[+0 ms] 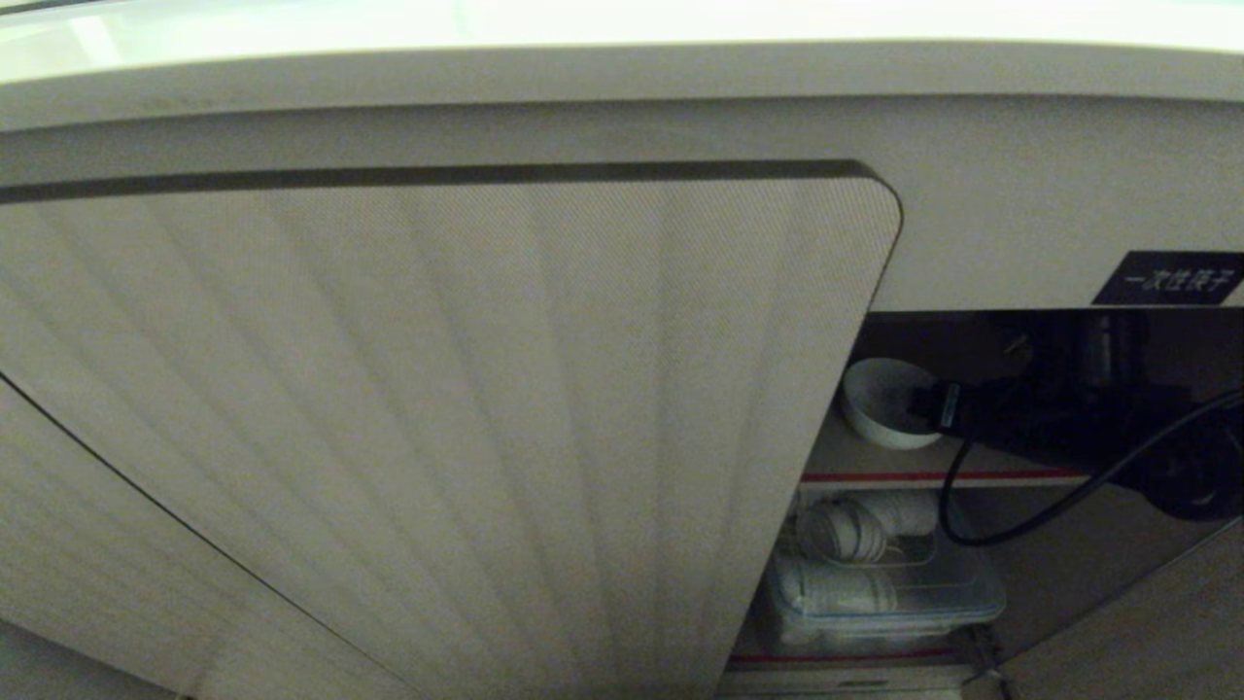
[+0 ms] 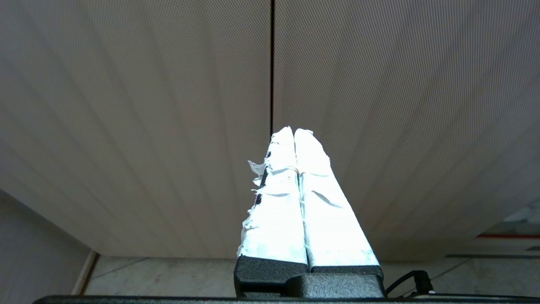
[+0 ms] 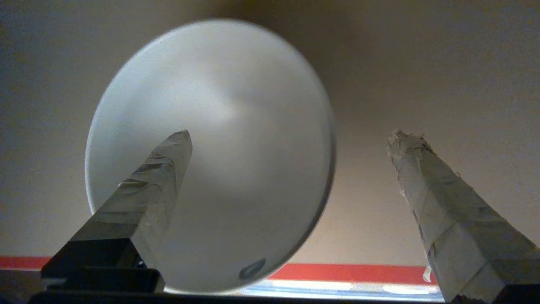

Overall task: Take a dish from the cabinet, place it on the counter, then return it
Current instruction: Take the bowl from the cabinet

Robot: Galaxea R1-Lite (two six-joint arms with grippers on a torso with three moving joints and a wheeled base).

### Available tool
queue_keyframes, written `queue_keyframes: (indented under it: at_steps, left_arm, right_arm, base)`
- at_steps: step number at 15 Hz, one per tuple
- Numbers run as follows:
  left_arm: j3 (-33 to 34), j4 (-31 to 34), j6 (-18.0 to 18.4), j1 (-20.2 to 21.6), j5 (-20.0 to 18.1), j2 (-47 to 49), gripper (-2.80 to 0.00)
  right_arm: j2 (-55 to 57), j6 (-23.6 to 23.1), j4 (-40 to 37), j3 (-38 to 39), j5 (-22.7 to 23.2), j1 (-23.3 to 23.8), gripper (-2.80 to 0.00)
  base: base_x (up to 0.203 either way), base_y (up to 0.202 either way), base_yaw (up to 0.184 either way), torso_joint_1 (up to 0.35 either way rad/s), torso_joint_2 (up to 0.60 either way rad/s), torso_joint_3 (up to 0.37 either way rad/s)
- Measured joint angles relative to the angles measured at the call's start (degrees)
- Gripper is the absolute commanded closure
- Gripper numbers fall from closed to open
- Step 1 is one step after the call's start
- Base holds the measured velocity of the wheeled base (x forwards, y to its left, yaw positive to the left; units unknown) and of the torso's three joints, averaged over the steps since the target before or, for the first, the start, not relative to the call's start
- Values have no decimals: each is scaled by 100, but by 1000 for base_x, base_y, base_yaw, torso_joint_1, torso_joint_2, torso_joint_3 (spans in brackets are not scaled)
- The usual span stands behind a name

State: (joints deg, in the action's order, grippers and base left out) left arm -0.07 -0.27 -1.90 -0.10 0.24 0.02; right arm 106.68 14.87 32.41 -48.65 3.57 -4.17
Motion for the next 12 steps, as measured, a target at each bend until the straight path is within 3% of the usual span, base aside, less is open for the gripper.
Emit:
queue_keyframes:
  at_steps: [12]
  left_arm:
    - [0,0,-1,0,1,0,0]
  right_arm:
    - [222,-24,13,-159,-1,-4,-280]
  base:
    - [0,0,0,0,0,0]
